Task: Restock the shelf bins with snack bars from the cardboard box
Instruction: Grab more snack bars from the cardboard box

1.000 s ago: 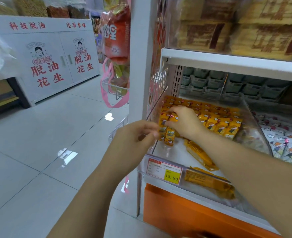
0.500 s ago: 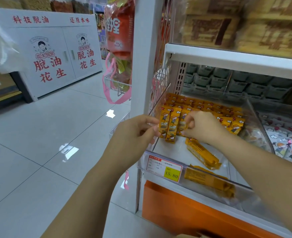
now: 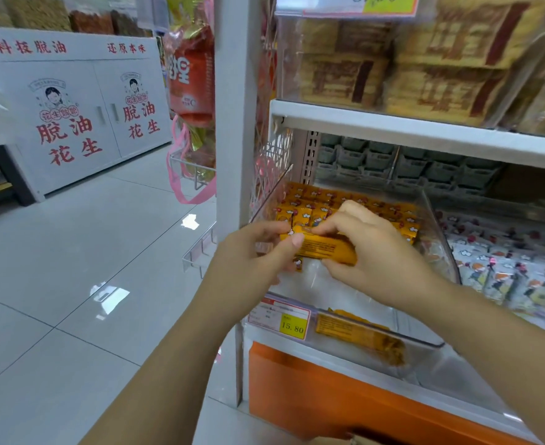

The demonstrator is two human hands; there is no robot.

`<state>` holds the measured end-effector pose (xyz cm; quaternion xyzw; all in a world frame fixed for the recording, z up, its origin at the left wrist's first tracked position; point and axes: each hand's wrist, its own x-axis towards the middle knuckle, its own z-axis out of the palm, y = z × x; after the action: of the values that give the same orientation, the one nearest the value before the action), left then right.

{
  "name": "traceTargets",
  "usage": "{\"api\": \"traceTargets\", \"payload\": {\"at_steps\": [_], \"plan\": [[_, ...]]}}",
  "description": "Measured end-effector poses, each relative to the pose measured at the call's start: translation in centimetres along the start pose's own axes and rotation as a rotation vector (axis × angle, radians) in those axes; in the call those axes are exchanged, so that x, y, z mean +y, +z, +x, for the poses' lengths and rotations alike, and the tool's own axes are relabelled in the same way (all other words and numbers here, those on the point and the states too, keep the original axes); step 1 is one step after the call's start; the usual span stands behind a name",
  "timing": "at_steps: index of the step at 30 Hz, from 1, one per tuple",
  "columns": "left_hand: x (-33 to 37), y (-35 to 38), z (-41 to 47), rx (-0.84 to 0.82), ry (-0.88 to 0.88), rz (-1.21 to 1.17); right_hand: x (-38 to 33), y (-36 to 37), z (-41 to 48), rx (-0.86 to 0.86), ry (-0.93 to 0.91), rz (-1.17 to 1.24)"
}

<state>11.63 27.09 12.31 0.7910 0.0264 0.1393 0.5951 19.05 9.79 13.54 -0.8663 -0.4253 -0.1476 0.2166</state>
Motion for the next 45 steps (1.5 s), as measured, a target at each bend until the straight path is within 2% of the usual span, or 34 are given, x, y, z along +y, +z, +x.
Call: {"api": "traceTargets", "payload": {"at_steps": [5, 11, 16, 19, 22, 27, 35, 42, 45], "plan": [[0.2, 0.0, 0.0, -0.034, -0.066, -0.195, 0.0, 0.5, -0.7, 0.117, -0.144, 0.006], [-0.1, 0.4, 0.1, -0.032, -0.096, -0.230, -0.1, 0.8, -1.1, 0.125, -0.165, 0.029], [-0.8, 1.0, 0.3, -0.063, -0.031, -0.152, -0.9, 0.6, -0.6, -0.131, 0.187, 0.212], [-1.1, 1.5, 0.3, -0.085, 0.009, -0.056, -0.7, 0.8, -0.4, -0.214, 0.305, 0.301], [-1.1, 1.4, 0.3, -0.058, 0.047, 0.021, -0.1, 1.2, 0.2, -0.195, 0.381, 0.252], [-1.0, -0.3, 0.5, 0.008, 0.073, 0.117, 3.0, 3.6, 2.3, 0.017, 0.658, 0.187], [-1.5, -1.1, 0.2, -0.017, 0.065, 0.166, 5.3, 7.2, 4.1, 0.041, 0.731, 0.043], [-1.5, -0.9, 0.2, -0.028, 0.060, 0.169, 5.0, 6.9, 4.2, 0.124, 0.687, 0.208], [-1.6, -0.9, 0.2, -0.030, 0.059, 0.167, 4.5, 5.2, 3.8, 0.092, 0.699, 0.207]]}}
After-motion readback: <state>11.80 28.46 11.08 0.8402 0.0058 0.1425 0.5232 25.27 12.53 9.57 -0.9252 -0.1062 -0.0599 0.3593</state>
